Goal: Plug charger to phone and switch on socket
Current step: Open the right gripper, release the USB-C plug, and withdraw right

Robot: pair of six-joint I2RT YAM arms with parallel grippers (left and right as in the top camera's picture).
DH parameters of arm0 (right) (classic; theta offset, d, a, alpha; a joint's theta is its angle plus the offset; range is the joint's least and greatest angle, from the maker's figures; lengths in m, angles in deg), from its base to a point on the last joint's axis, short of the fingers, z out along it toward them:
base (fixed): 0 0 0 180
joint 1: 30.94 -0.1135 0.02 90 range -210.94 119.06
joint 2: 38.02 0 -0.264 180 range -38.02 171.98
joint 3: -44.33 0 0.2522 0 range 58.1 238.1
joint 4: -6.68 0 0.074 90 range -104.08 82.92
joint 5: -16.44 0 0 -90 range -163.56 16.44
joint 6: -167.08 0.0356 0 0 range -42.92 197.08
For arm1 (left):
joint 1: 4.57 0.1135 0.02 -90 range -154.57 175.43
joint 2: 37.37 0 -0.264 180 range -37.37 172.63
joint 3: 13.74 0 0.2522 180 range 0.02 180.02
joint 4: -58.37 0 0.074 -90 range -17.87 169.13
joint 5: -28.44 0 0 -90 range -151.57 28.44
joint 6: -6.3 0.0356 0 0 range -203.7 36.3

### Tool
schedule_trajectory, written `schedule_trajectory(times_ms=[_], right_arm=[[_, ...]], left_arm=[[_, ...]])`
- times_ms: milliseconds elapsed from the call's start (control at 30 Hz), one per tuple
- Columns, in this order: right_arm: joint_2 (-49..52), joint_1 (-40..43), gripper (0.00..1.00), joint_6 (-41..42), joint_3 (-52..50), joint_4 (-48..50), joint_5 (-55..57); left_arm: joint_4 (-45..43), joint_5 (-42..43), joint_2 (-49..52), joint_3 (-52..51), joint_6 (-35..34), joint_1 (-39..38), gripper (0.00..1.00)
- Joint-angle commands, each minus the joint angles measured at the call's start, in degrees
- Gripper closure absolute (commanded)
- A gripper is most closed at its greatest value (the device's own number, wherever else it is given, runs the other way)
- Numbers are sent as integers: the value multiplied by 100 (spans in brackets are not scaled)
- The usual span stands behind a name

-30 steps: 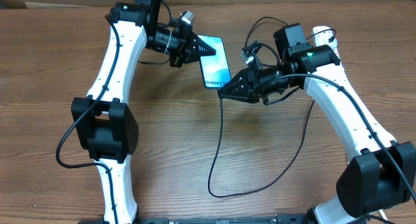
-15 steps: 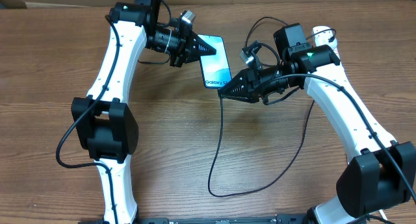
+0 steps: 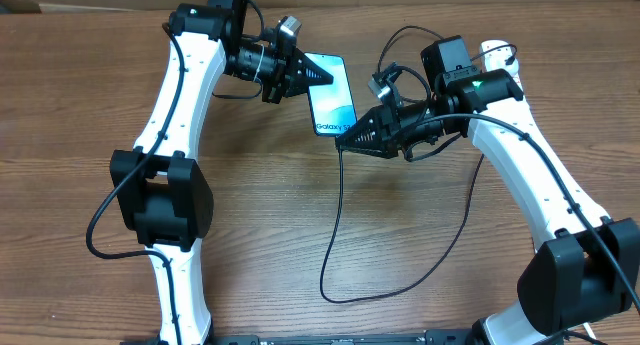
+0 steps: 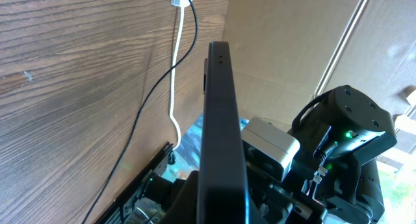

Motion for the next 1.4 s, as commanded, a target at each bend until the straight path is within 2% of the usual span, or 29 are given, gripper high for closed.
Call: schedule_trajectory(times_ms=[0,167,933,967,1000,1033,1067,1133,1167,1200,1367], right_arm=[[-83,-11,92,-13,57,42,-107],[-83,-11,96,-13,57,44,-105],[-83,-9,96,70,57,328,-81],[-83,-9,91,70,57,326,-79],[-83,-9,74,70,57,323,-55],[-83,-9,39,70,57,323,11],[-83,-9,32,70,57,323,28],[-83,-9,11,70,57,323,28],[-83,-9,3,70,57,323,31],[-83,-9,0,70,57,323,31],[-83,-9,0,103,57,315,313]], left_arm=[[9,474,-151,87,-122,-44,96],[20,476,-151,87,-122,-44,96],[90,662,-151,87,-31,-120,96],[90,662,-151,87,-31,-120,96],[90,662,-151,87,-31,-120,96],[87,658,-151,87,-31,-118,96],[87,636,-151,87,-31,-118,96],[85,599,-151,87,-26,-118,96],[81,599,-151,87,-13,-114,96],[66,599,-151,87,-15,-114,96],[-111,498,-151,87,-22,-114,96]])
